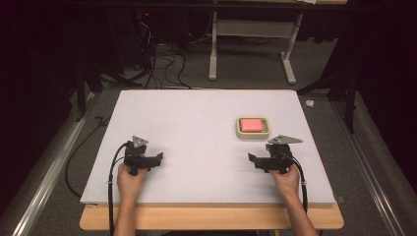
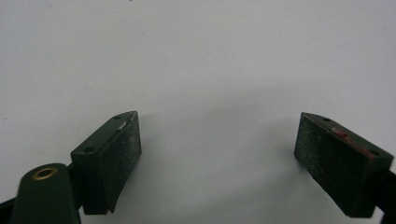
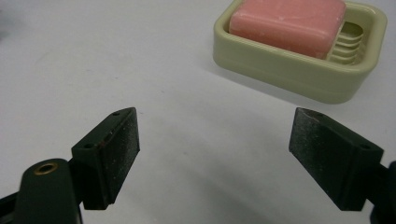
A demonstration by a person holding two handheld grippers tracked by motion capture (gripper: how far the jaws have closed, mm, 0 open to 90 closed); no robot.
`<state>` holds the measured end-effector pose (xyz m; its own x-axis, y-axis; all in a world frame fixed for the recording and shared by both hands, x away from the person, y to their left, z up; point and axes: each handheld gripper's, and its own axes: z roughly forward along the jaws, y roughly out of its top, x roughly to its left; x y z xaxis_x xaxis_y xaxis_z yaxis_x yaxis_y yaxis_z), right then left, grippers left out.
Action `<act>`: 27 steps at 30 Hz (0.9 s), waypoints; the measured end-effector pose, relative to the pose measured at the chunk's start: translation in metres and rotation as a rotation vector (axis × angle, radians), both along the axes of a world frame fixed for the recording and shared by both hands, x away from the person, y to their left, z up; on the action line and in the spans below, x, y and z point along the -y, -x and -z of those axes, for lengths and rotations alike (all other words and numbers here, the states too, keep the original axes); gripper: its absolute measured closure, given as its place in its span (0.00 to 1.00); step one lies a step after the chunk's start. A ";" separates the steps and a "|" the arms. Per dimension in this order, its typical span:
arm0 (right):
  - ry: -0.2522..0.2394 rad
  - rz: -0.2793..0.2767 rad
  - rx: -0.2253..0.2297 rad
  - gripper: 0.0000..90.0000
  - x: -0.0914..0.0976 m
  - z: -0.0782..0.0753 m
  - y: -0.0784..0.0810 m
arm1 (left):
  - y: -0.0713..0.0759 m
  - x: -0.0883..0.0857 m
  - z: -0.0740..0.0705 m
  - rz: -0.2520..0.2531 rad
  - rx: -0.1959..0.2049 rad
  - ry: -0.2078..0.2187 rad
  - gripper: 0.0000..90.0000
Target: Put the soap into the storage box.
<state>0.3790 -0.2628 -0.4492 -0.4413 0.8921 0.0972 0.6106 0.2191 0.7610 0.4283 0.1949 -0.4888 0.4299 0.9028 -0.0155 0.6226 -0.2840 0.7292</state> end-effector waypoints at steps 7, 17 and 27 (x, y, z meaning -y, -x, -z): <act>0.002 0.017 -0.011 0.19 0.003 0.005 -0.001 | 0.000 0.000 0.000 -0.002 0.001 0.002 0.17; 0.031 0.046 -0.031 0.19 0.006 0.014 -0.005 | 0.000 0.000 0.000 -0.001 0.001 0.001 0.17; 0.066 0.057 -0.048 0.19 0.005 0.022 -0.008 | 0.000 0.000 0.000 -0.002 0.001 0.001 0.17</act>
